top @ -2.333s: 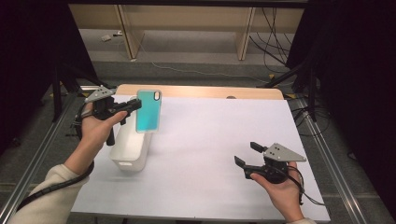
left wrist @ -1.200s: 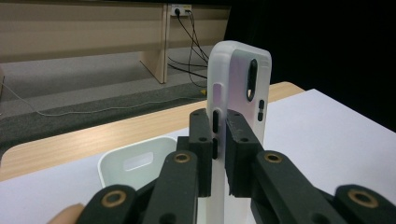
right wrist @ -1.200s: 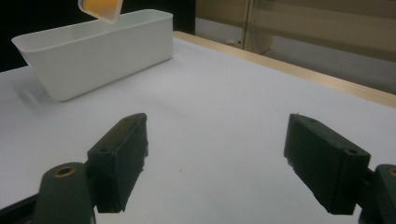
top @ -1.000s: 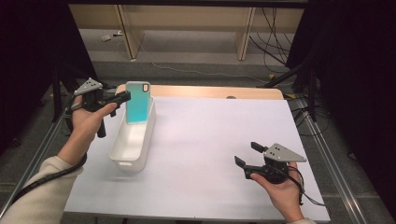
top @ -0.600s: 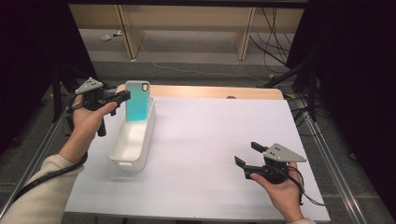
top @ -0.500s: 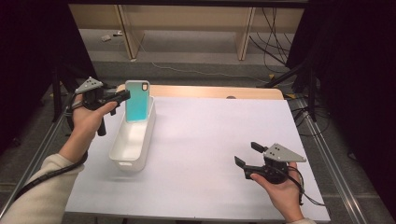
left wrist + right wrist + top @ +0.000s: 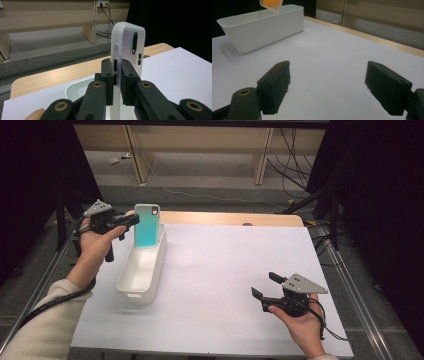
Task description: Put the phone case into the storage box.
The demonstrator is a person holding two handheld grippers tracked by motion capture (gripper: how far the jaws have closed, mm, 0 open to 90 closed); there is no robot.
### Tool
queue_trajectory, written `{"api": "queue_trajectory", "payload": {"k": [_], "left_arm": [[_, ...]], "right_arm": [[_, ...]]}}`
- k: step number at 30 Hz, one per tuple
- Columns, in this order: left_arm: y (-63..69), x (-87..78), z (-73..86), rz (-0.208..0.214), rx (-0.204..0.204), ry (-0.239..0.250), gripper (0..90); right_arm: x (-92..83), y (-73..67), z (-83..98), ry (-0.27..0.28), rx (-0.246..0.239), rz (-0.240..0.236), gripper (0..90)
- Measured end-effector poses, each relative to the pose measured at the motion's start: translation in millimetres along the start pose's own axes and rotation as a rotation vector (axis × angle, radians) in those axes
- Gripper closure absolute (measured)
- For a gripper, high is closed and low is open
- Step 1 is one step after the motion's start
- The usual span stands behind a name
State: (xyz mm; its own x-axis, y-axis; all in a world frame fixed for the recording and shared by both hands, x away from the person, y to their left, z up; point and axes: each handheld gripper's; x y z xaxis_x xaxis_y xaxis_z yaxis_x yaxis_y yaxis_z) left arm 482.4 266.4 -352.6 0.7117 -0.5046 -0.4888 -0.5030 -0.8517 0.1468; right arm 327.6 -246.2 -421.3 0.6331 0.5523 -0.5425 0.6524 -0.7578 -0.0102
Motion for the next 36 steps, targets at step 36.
{"api": "queue_trajectory", "payload": {"k": [36], "left_arm": [[-15.8, 33.9, -9.1, -0.023, -0.018, -0.036, 82.2]], "right_arm": [[1.2, 1.2, 1.0, -0.001, 0.003, -0.002, 21.7]]}}
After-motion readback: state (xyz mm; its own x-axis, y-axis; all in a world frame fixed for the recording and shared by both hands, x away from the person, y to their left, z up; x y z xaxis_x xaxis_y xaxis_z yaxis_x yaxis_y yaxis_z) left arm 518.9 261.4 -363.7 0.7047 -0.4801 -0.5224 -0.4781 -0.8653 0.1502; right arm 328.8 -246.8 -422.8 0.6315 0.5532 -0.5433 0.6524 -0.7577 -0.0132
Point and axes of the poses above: each handheld gripper's, and its own axes: x roughly forward along the jaws, z roughly out of its underside, y roughly to its right, and after that the axes turned 11 degrees about -y, right-handed
